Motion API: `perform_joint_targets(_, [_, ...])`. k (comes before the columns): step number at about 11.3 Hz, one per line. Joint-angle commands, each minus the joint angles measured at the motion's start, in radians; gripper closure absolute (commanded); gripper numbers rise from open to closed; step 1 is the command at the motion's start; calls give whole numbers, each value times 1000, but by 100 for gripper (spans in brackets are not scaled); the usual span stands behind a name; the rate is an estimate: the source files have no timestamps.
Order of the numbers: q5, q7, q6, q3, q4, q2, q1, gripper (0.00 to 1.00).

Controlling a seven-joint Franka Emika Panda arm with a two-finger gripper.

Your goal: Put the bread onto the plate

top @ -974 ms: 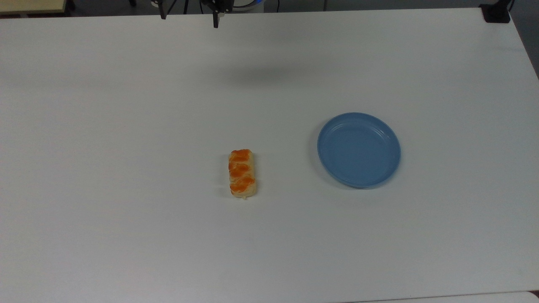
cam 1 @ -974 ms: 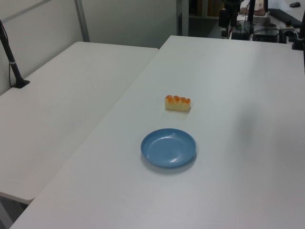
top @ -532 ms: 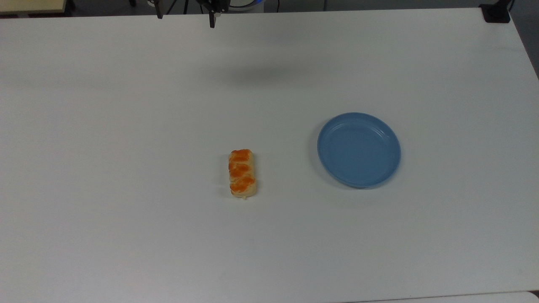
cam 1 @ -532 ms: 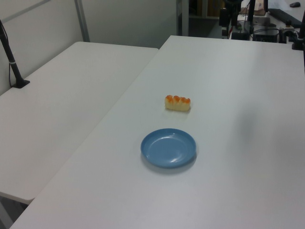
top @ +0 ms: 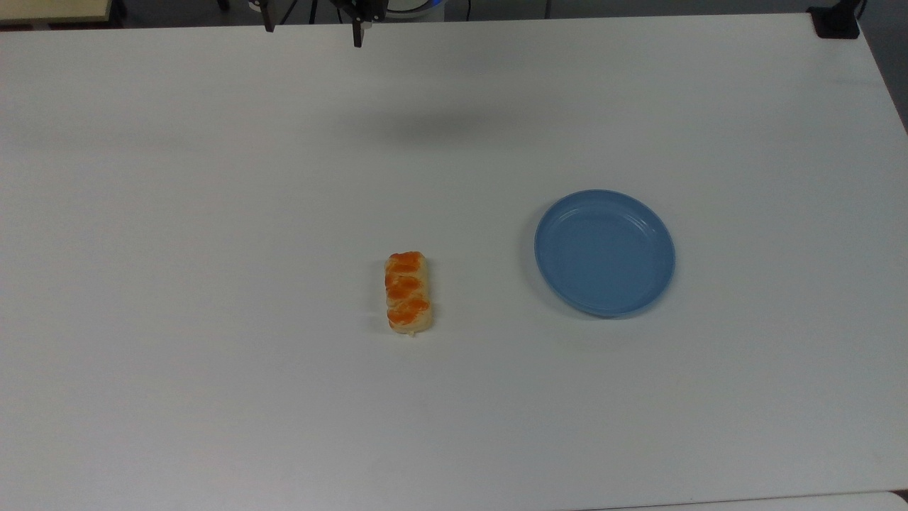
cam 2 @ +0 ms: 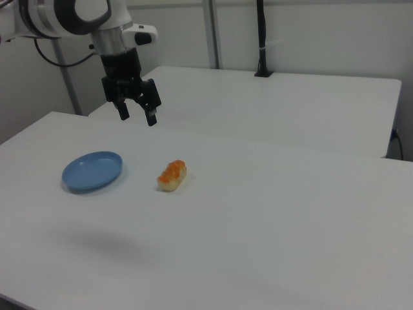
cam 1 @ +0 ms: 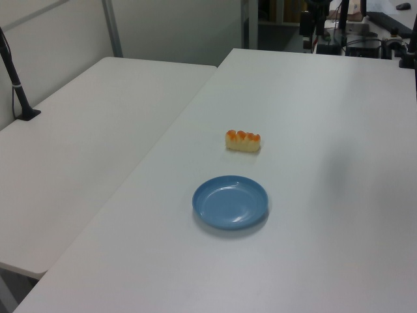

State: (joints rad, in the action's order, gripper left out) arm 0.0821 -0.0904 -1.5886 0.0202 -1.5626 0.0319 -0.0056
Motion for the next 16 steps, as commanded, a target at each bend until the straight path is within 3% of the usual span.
perform_joint_targets(1, [-22,17,-28,0,-22,-10,1,0])
perform_joint_targets(6, [-38,93,-74,0,-20,45,9,0])
perform_joint_targets(12, [-73,68,-296,-14,-8,224,18,0])
perform_joint_targets(16, [-56,-37,-460,-14,-8,359,78,0])
